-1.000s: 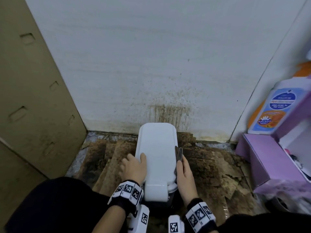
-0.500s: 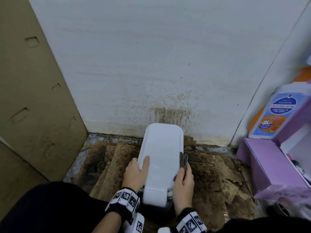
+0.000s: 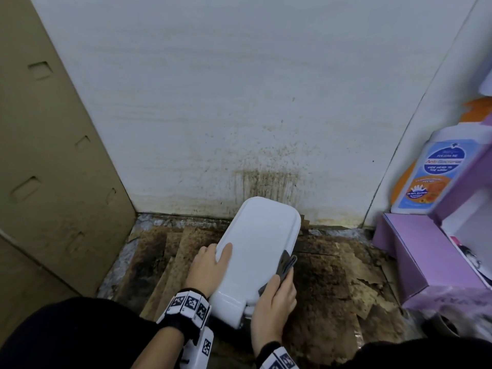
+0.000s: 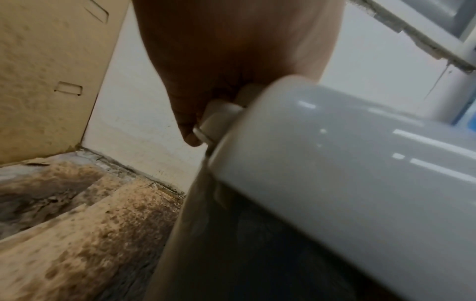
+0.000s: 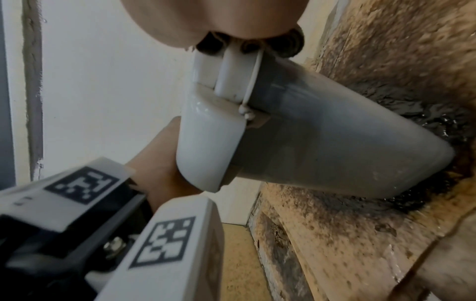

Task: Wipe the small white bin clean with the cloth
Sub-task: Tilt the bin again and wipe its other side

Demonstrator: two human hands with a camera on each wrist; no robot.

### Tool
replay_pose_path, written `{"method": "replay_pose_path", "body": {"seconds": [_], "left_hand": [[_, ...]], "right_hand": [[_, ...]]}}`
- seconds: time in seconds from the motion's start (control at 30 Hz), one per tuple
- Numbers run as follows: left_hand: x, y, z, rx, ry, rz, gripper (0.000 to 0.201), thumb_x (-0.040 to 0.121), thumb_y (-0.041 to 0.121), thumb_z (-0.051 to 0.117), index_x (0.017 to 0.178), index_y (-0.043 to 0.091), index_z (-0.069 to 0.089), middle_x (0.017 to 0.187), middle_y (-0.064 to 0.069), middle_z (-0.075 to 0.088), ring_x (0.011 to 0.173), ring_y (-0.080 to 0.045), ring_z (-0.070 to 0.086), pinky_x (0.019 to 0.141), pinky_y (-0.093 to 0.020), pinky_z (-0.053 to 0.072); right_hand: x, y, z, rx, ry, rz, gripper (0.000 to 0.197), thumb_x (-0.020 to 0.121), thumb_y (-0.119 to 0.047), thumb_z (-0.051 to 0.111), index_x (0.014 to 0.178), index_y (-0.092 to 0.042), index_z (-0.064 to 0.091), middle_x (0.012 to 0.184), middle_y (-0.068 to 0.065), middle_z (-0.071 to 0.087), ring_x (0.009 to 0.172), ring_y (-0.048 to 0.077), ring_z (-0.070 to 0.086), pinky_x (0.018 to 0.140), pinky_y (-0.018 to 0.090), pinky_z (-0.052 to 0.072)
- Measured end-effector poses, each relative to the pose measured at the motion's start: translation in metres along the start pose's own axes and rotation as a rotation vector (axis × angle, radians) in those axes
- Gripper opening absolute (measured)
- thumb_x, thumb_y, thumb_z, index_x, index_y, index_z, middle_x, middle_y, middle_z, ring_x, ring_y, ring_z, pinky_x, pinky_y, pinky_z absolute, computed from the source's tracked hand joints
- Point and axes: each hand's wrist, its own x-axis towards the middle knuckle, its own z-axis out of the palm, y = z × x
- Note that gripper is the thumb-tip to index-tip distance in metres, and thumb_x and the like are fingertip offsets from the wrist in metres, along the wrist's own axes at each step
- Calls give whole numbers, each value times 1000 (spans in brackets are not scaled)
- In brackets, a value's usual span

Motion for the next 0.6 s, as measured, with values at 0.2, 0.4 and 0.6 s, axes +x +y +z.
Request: {"method": "replay_pose_path", "body": {"seconds": [0.2,0.4,0.6], "left_hand": [[-21,14,-4,264,143,-76,55,100,60,18,105,19,55,116,-3,58,108,-26,58,87,-38,41],[-37,7,6,165,114,-217,66,94,70,22,117,14,49,128,-10,56,115,-32,57,86,-39,39],[-59,0,11,-116,93,-274,62,85,77,44,108,20,41,104,-1,58,99,-28,57,86,-39,46]], "right_hand": [[25,-6,-7,-15,-129,16,56,106,-42,24,160,-29,12,161,3,24,145,22,17,118,42,17],[66,-21,-16,27,-289,34,58,107,-45,25,159,-33,2,164,-2,13,150,20,5,120,45,13],[120,-35,-24,-8,-388,39,62,105,-50,25,158,-35,-4,167,-3,2,154,25,-6,120,52,7]]}}
